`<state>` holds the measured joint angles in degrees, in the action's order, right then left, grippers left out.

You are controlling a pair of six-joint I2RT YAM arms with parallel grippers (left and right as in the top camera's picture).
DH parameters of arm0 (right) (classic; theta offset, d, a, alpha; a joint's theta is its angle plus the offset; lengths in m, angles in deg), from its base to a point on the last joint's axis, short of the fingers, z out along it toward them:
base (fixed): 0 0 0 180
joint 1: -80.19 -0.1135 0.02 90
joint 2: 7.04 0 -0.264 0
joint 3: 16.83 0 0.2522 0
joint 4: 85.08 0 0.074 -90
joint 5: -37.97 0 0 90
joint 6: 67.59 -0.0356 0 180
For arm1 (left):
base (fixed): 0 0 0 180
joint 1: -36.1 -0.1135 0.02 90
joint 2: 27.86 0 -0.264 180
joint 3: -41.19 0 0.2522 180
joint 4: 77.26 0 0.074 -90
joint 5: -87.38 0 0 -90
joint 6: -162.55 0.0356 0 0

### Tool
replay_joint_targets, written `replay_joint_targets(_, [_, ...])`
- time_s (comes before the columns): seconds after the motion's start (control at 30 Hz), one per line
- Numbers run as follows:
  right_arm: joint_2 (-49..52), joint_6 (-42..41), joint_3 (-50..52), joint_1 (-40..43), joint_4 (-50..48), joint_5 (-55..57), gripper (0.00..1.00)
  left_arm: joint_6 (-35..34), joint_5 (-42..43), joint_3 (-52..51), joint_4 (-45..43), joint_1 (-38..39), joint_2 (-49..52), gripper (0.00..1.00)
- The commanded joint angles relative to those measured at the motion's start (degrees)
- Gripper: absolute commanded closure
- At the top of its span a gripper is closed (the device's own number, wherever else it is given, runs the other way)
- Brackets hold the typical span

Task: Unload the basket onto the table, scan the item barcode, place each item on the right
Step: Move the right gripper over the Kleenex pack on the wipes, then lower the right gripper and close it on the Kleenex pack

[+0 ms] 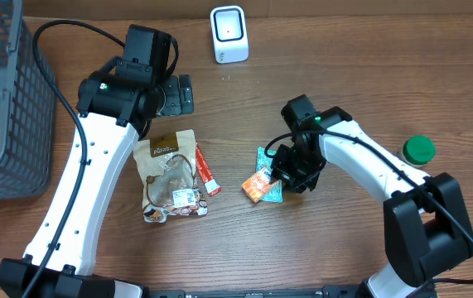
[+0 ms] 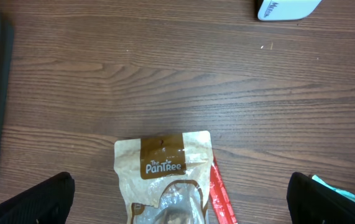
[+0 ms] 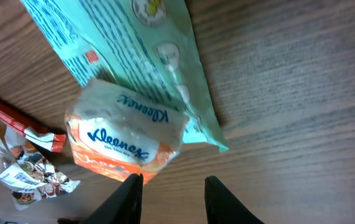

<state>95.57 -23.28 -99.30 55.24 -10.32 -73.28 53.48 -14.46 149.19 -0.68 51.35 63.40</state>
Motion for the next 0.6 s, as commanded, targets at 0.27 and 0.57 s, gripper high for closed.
replay_joint_targets(0.27, [-0.85, -11.61, 0.31, -6.95, -1.33, 7.56, 0.67, 1.07, -0.59, 0.76, -0.04, -0.22, -0.15, 0.0])
replay_joint_targets(0.57, [-0.85, -16.13, 0.31, -10.73, -2.49, 12.9, 0.67, 1.09, -0.57, 0.76, -0.04, -0.22, -0.15, 0.0])
